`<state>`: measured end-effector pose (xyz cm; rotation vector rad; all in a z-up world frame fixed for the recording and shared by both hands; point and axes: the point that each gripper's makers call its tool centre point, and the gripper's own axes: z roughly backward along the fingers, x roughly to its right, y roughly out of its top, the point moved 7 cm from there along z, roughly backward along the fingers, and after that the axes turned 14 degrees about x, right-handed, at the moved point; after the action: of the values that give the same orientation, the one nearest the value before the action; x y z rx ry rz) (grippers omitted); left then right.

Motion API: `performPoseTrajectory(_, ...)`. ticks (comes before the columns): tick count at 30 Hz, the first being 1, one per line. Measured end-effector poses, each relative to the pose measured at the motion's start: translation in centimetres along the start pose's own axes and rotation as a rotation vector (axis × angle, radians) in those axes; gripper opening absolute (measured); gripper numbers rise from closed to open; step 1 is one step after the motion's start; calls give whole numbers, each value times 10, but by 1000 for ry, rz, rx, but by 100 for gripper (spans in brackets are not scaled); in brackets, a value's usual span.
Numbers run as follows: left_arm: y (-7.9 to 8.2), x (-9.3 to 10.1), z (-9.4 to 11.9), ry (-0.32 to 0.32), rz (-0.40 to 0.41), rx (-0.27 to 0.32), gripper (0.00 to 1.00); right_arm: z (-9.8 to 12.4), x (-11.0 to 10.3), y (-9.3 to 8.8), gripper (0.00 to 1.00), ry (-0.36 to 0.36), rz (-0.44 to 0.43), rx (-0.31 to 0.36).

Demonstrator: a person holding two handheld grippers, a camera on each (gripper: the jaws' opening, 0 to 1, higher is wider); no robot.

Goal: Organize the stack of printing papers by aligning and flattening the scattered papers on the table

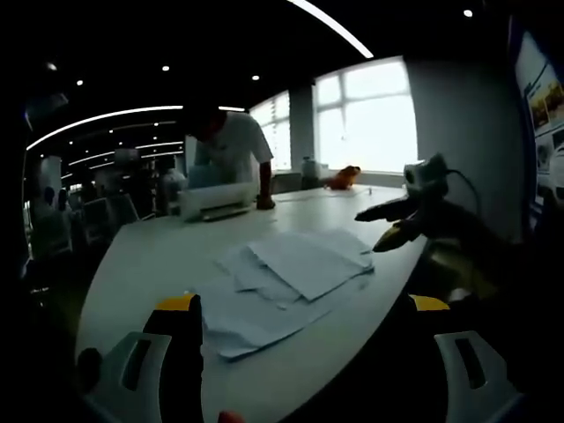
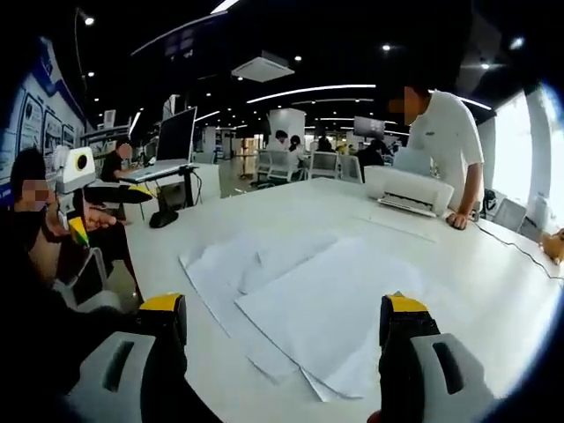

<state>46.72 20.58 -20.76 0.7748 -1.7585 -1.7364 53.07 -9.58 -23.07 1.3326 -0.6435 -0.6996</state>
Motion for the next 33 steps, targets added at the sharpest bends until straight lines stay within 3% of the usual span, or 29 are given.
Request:
performPoseTrajectory(15,4,2,-2,-3,-8,9,97,-26,-1,-14,86,22,-8,-44)
performPoseTrajectory(18,6,5,-3,-20,-8,31,97,-32,1,-21,86,13,9,-67)
performPoseTrajectory(26,4,8,-2,-29,-3,23,97,-44,0,-36,86,23,13,-118)
performPoseTrajectory(33,4,9,-4,-42,1,28,97,-55,1,-45,85,20,13,-118)
